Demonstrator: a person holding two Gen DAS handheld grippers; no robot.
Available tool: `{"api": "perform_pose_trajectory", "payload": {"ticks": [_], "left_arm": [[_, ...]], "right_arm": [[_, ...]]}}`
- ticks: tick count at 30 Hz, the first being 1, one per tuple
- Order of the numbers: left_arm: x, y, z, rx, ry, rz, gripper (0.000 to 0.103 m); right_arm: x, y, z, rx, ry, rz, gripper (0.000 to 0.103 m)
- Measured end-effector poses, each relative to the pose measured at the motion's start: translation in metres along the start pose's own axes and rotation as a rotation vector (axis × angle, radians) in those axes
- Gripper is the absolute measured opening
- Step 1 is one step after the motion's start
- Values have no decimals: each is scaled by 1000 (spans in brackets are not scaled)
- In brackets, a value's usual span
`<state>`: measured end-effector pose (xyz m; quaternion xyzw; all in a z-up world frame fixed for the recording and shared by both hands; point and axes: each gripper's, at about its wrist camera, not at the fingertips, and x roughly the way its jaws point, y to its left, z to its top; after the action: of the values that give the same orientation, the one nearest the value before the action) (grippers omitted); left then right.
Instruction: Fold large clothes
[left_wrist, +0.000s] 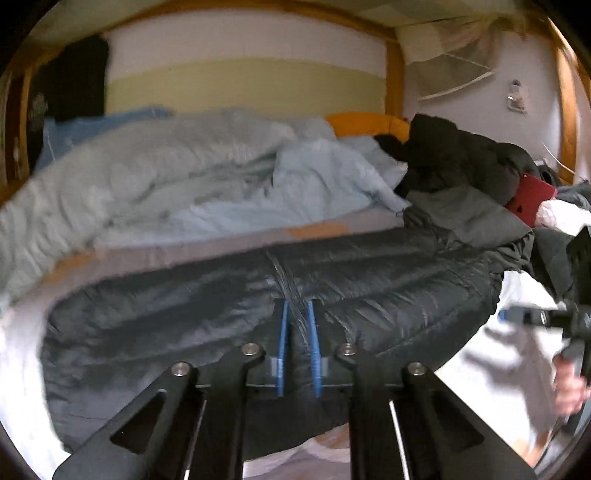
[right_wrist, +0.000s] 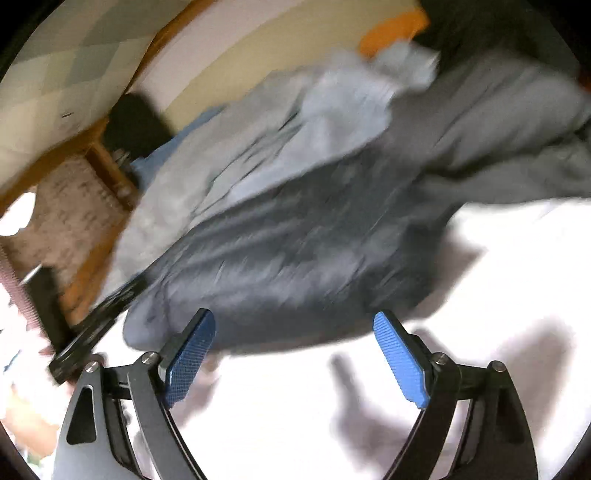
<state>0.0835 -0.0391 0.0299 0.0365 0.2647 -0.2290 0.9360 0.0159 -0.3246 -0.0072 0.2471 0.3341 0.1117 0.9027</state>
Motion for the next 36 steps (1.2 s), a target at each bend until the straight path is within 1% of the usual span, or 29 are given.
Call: {"api": "perform_pose_trajectory", "payload": {"ticks": [1, 3, 5, 6, 7, 8, 10, 11, 13, 14, 15, 16, 17, 18, 19, 22, 23, 25, 26, 27, 28, 29, 30, 31, 32, 33, 34, 35, 36], "left_arm": [[10, 3, -2, -23, 34, 8, 4], [27, 9, -11, -67, 86, -9, 4], [51, 14, -25, -65, 161, -15, 4], [62, 15, -36, -55, 179, -12, 4], [69, 19, -45, -69, 178, -30, 4], [73, 24, -48, -111, 184, -68, 4], [74, 39, -49, -204, 190, -118, 4], [75, 42, -51, -226, 189, -125, 4], [74, 39, -52, -215, 191, -115, 4], [74, 37, -51, -204, 191, -103, 4], [73, 34, -52, -193, 191, -92, 4], [72, 32, -51, -185, 190, -85, 4], [73, 30, -51, -181, 190, -81, 4], [75, 31, -50, -180, 191, -78, 4], [75, 31, -51, -178, 192, -74, 4], [76, 31, -50, -175, 196, -59, 4], [79, 31, -48, -177, 196, -57, 4], [79, 35, -49, -197, 191, -70, 4], [78, 38, -50, -214, 189, -91, 4], [78, 43, -50, -238, 187, -114, 3], [73, 49, -50, -271, 182, -130, 3], [61, 56, -51, -293, 171, -140, 3], [46, 62, -51, -297, 144, -144, 3], [22, 70, -49, -291, 88, -121, 3], [0, 77, -46, -279, 44, -77, 5], [-17, 85, -42, -271, 25, -35, 11], [-35, 97, -35, -257, 27, 32, 13], [-50, 108, -29, -235, 32, 115, 13], [-65, 119, -24, -219, 13, 167, 13]], "right_arm": [[3, -1, 0, 0, -3, -18, 89], [9, -8, 0, 32, -25, -75, 89], [17, -24, 1, 122, -24, -92, 89], [20, -31, 2, 160, -30, -100, 89], [22, -37, 4, 187, -42, -108, 90], [27, -45, 4, 217, -58, -110, 92], [34, -50, 6, 240, -72, -110, 92], [36, -48, 7, 234, -87, -114, 92], [37, -43, 12, 212, -111, -103, 92], [38, -42, 16, 207, -129, -102, 91], [39, -37, 20, 204, -156, -117, 77], [38, -32, 24, 198, -182, -134, 67], [35, -21, 28, 182, -219, -176, 46], [32, -8, 29, 157, -254, -228, 35], [27, 16, 31, 89, -309, -291, 33], [14, 86, 34, -115, -423, -354, 31], [11, 110, 36, -166, -440, -340, 31], [5, 152, 40, -214, -437, -241, 31], [7, 172, 42, -231, -422, -182, 31], [9, 186, 43, -249, -407, -146, 31], [13, 199, 41, -274, -392, -123, 31], [21, 217, 37, -324, -382, -128, 31], [26, 227, 32, -362, -381, -146, 31], [31, 236, 26, -397, -379, -157, 31], [37, 245, 19, -428, -375, -154, 31], [42, 252, 12, -456, -365, -142, 31], [47, 259, 6, -476, -352, -127, 31], [57, 269, 0, -494, -336, -110, 31], [64, 277, -5, -509, -327, -105, 31]]}}
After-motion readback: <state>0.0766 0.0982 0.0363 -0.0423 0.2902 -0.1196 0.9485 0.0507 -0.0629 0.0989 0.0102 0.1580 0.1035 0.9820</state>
